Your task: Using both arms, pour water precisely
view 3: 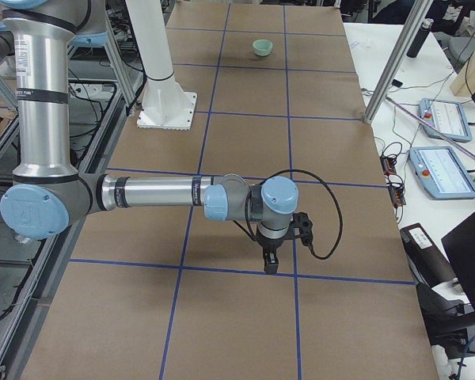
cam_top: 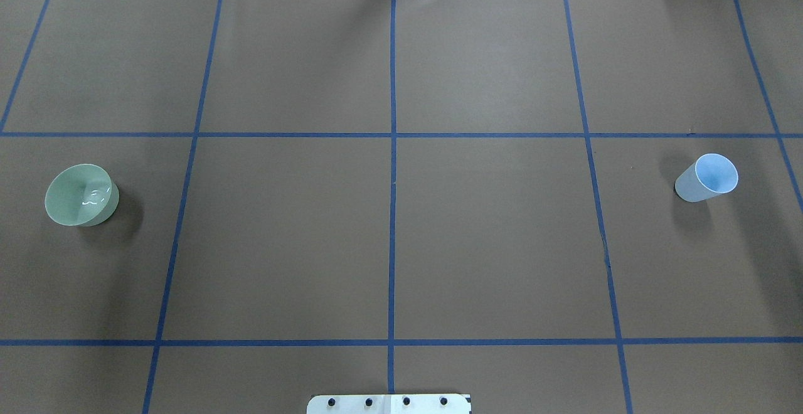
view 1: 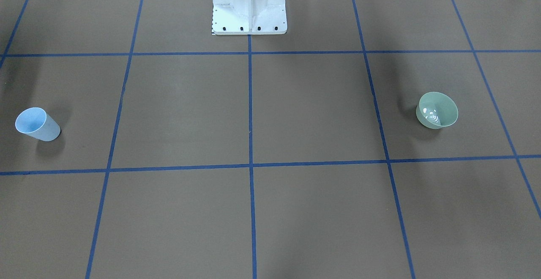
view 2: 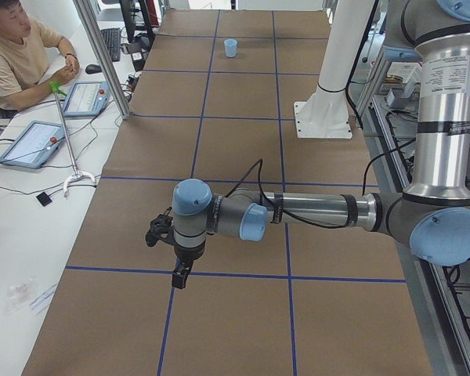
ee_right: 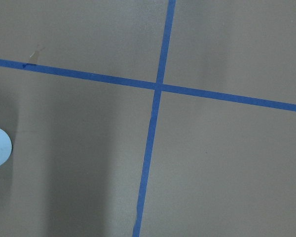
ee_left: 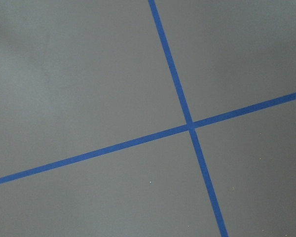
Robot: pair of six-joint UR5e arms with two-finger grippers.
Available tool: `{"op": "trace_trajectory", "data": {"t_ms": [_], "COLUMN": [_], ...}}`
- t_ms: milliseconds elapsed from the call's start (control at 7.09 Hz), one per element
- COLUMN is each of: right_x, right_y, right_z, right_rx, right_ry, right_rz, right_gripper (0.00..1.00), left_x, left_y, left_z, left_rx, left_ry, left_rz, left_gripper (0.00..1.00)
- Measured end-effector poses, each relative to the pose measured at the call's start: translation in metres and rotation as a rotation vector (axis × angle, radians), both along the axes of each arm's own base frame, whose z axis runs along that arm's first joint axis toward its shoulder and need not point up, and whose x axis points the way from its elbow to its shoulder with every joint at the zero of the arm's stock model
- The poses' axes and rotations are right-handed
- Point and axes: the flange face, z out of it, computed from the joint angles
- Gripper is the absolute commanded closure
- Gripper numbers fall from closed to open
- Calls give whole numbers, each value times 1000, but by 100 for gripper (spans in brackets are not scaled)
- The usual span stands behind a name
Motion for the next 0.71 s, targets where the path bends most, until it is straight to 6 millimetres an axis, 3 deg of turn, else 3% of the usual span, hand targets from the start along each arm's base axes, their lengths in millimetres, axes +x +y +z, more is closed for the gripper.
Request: {"op": "trace_trajectory", "data": {"t_ms": [705], "right_x": [0], "right_y": [1], "right_z": [1], "right_rx": [-7], "right_ry": [-2], "right_rz": [3], "right_gripper": [0], "left_x": [-11], "left_y": [18], "left_z": [9], "left_rx": [-146], "left_ry": [114], "left_rz": [-30], "left_gripper": [0]}}
